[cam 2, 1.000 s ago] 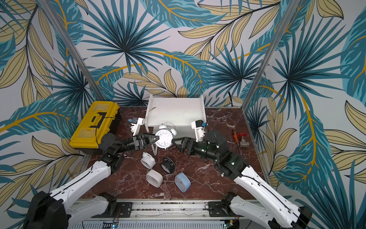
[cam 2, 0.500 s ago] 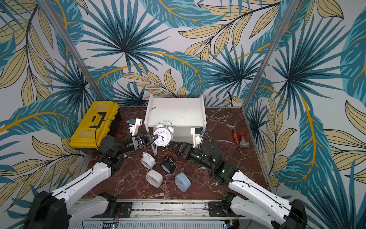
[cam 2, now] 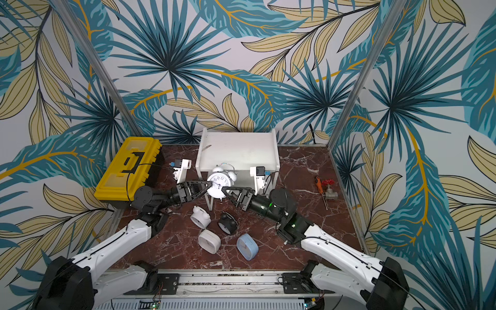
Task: Place the alarm clocks on the shelf by style
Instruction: Pick up the alarm from the center of the board.
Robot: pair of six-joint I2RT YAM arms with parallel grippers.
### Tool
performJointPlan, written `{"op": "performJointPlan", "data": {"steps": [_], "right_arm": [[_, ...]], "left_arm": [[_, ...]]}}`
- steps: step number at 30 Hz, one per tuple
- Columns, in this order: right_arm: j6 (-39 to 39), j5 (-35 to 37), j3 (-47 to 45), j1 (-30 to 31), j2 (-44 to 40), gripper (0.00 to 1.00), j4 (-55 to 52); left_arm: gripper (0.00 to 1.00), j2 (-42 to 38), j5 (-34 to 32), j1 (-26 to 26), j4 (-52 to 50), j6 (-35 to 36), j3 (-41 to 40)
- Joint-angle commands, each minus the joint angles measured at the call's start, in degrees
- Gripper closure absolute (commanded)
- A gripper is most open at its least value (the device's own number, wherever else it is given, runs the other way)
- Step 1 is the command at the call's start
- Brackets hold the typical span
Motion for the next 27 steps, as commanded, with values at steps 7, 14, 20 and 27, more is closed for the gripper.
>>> {"op": "performJointPlan", "data": {"steps": [7, 14, 20, 27], "right_arm": [[-7.7, -4.1, 10.1, -0.1, -0.2, 0.71, -17.3], [-12.4, -17.8, 21.2, -5.1, 4.7, 0.75, -32.5], [-11.3, -22.9, 22.1, -6.9, 7.4, 0.75, -32.6], [-10.4, -23.7, 22.0, -7.2, 7.8, 0.73, -31.2]], "left_arm": [[0.28, 0.0, 3.8, 0.0, 1.9, 1.3, -0.4], [0.28, -1.4, 8.6, 0.0, 0.3, 2.0, 2.3], [0.5, -3.1, 8.3, 0.1, -3.1, 3.7, 3.5], [0.69, -3.4, 8.4, 0.1, -3.6, 3.9, 4.2]]}}
